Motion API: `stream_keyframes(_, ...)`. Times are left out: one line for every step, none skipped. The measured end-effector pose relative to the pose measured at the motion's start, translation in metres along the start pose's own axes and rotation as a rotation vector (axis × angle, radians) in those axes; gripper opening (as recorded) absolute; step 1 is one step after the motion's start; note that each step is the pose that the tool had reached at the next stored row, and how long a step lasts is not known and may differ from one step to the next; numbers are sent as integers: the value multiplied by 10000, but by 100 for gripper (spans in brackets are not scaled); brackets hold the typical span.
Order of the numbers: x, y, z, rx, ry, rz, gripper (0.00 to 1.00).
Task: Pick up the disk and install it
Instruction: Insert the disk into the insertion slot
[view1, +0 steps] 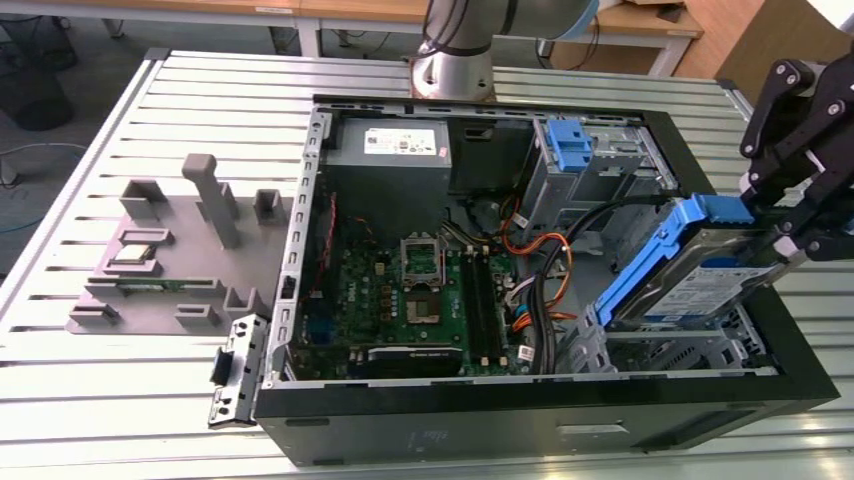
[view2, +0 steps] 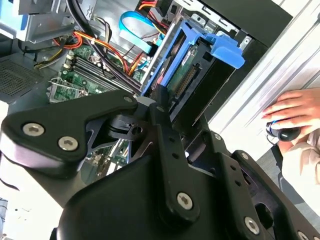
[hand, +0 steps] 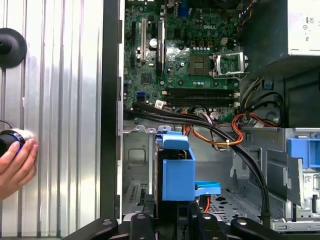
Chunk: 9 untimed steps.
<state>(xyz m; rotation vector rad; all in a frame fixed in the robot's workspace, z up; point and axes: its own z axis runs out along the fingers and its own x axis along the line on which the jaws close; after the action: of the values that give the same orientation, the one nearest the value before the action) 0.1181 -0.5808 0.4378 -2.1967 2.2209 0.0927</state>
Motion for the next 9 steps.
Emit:
stream_keyframes(0,0,1,7,-2,-1,35)
stream_keyframes(0,3,2,55,-2,-3,35)
stream_keyframes(0,8,3,134,-10,-7,35)
stream_keyframes(0,14,7,218,-25,-13,35)
stream_keyframes(1,19,9,282,-29,-17,35)
stream_keyframes(1,20,9,298,-30,-18,35)
stream_keyframes(1,22,13,310,-32,-19,35)
stream_keyframes(1,26,15,320,-34,-19,35)
stream_keyframes(1,26,15,320,-32,-20,35)
